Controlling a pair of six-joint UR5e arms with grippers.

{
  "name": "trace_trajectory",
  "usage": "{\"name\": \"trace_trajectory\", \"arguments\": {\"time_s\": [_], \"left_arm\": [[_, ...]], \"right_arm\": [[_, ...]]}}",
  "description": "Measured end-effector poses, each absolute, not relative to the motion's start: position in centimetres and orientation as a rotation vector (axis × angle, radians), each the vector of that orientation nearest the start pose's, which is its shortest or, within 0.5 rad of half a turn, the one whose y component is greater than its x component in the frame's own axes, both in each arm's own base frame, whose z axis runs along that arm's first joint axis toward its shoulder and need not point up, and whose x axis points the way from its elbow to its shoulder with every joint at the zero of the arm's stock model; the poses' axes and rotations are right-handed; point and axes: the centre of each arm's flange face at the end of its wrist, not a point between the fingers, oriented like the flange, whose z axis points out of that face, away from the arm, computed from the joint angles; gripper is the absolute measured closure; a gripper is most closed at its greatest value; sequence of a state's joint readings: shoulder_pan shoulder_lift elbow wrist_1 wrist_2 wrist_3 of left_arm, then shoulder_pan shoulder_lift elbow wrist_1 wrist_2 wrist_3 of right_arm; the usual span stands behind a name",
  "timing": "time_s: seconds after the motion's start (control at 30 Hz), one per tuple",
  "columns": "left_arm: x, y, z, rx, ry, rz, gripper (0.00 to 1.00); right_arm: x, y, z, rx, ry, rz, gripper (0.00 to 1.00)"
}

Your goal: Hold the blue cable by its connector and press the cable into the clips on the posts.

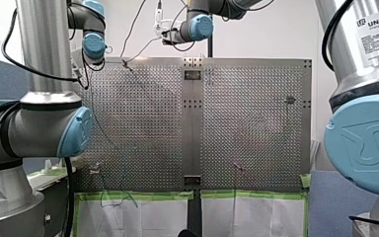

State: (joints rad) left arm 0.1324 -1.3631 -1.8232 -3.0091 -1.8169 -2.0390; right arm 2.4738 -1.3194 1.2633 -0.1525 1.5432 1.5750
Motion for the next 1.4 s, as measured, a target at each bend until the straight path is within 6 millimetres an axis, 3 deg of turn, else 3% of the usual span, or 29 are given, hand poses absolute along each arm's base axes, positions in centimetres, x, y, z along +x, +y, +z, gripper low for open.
{"name": "trace_trajectory", "arguments": {"time_s": [0.3,0.6,0.87,1.1,1.4], "left_arm": [[40.2,-5.7,47.4,-0.623,1.389,-0.050,0.00],[38.0,-6.0,47.0,-0.619,1.394,-0.040,0.00],[39.8,-7.1,46.4,-0.547,1.408,-0.076,0.00],[41.5,-8.6,44.6,-0.474,1.484,-0.124,0.00],[42.1,-10.1,44.6,-0.407,1.486,-0.213,0.00]], "right_arm": [[55.9,-23.5,53.9,-2.285,0.585,-2.693,1.00],[55.8,-21.4,52.7,-2.331,0.543,-2.601,1.00],[55.3,-22.3,52.7,-2.349,0.634,-2.624,1.00],[54.6,-23.8,52.6,-2.386,0.739,-2.655,1.00],[53.7,-25.4,52.5,-2.440,0.871,-2.683,1.00]]}}
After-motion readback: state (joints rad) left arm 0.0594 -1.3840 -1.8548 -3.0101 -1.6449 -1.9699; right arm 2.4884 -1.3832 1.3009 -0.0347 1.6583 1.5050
